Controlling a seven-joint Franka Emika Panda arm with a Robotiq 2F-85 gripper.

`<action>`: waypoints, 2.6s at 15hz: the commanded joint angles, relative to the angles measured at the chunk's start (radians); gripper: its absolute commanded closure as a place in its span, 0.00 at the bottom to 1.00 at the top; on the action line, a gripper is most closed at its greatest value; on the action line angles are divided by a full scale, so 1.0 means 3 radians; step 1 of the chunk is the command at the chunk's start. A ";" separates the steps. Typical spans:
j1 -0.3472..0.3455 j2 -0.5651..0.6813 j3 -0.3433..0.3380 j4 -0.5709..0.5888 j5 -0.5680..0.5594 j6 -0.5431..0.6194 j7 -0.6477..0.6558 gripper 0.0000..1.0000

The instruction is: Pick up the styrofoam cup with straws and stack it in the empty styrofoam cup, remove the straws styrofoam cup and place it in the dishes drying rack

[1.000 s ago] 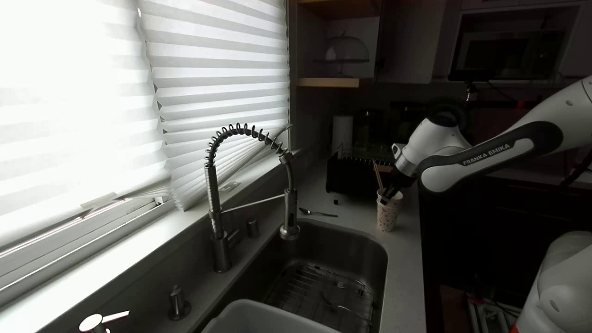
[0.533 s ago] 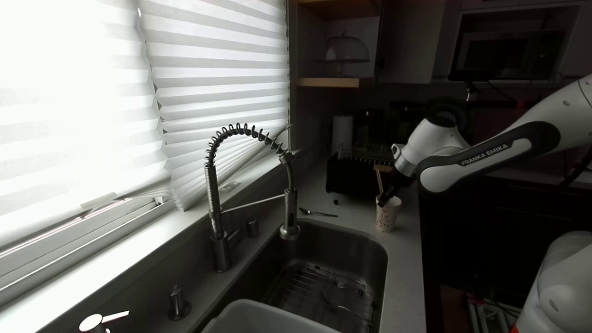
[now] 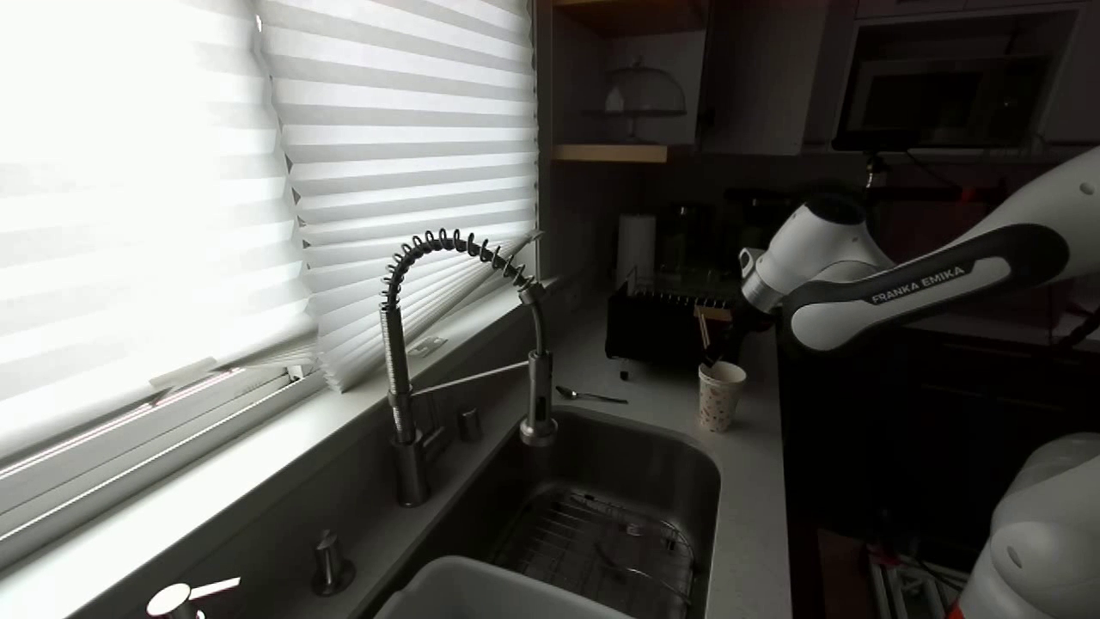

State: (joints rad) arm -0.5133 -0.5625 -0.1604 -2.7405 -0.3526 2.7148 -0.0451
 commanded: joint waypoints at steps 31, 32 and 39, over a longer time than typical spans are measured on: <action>-0.1389 0.0938 0.1111 0.0265 -0.0351 0.1419 0.1384 0.99; -0.1397 0.0924 0.1121 0.0264 -0.0358 0.1414 0.1383 1.00; -0.1341 0.0822 0.1122 0.0233 -0.0330 0.1380 0.1358 0.99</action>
State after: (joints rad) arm -0.9141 -0.3008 0.1700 -2.6666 -0.4511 3.1236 0.3551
